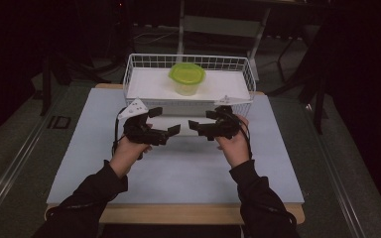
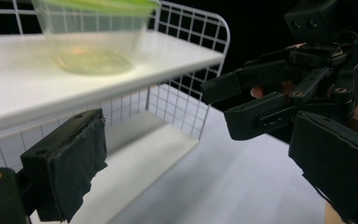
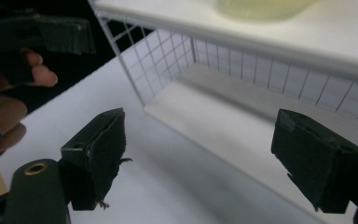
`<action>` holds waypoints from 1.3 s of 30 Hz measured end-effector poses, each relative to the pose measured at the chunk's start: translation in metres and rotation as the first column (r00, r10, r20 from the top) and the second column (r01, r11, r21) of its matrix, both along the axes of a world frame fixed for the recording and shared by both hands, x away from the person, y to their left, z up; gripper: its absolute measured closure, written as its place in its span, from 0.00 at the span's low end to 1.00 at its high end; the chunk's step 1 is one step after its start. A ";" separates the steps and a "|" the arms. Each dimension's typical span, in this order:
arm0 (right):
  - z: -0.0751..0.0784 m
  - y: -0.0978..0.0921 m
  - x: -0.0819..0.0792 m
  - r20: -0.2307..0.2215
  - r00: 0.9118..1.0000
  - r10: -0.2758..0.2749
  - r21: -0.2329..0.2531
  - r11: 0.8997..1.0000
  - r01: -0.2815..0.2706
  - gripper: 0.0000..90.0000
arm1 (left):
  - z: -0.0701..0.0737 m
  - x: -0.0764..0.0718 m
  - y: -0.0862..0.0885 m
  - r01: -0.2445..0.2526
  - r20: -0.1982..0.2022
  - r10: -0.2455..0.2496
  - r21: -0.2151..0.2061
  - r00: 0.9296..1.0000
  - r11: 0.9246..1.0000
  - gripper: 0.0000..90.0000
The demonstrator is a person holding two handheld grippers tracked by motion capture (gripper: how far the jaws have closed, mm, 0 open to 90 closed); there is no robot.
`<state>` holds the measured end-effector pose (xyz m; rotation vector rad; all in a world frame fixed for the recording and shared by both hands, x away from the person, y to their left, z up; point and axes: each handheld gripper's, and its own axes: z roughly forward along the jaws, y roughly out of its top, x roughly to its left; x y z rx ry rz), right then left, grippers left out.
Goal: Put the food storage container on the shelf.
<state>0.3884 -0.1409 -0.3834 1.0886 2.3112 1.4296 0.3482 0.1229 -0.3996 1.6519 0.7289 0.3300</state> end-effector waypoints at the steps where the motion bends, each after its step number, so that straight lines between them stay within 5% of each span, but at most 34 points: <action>1: -0.003 -0.001 -0.002 0.000 1.000 0.003 -0.007 1.000 -0.003 0.19 | -0.002 -0.002 0.000 0.005 -0.002 -0.005 0.002 1.000 1.000 0.05; 29: -0.081 -0.035 -0.057 -0.018 0.999 0.046 0.009 0.999 -0.046 0.20 | -0.062 -0.042 -0.007 0.118 -0.055 -0.115 0.058 0.992 0.991 0.05; 39: -0.087 -0.051 -0.066 0.013 0.999 0.034 0.011 0.999 -0.034 0.20 | -0.078 -0.049 -0.004 0.114 -0.043 -0.112 0.071 0.993 0.991 0.05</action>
